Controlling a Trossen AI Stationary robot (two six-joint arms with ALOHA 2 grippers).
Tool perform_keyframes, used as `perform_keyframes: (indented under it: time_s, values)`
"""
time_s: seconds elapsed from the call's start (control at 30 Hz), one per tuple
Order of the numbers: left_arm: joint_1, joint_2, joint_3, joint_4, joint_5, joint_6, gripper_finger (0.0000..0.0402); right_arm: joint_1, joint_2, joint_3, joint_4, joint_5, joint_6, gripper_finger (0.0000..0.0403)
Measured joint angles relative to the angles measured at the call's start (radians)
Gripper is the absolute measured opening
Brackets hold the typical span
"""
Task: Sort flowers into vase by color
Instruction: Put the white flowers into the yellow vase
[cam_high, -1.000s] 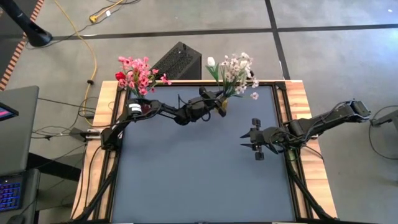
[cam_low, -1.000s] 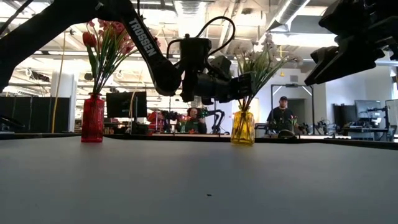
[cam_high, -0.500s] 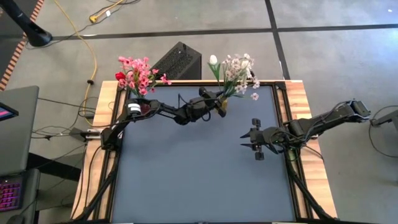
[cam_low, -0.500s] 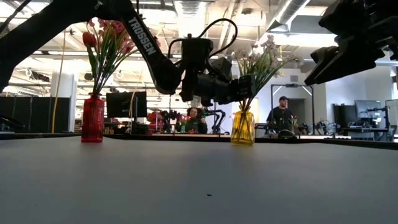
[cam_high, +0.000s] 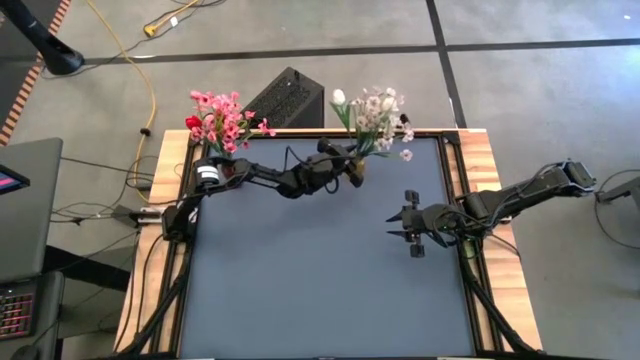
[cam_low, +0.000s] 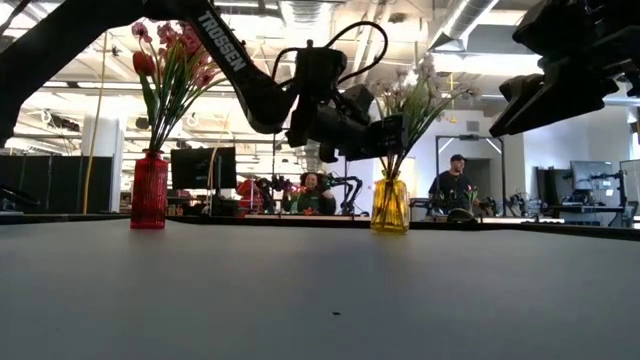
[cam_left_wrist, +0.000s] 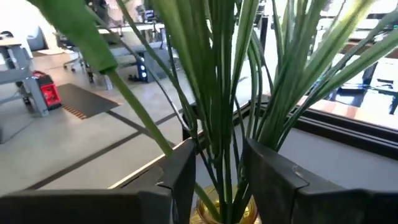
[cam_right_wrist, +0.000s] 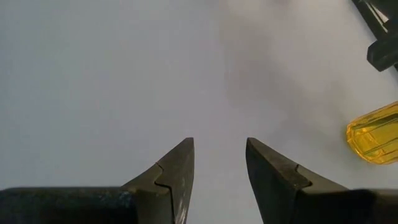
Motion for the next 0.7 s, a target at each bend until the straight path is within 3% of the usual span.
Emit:
perform_keyframes:
  time_s: [0.47, 0.7]
  values:
    - [-0.044, -0.001, 0.0, -0.011, -0.102, 0.021, 0.0197, 0.0, 0.0, 0.0, 0.0, 0.0, -0.003, 0.017]
    - [-0.047, -0.001, 0.0, -0.02, -0.14, 0.04, 0.0206, 0.0, 0.0, 0.0, 0.001, 0.0, -0.002, 0.017]
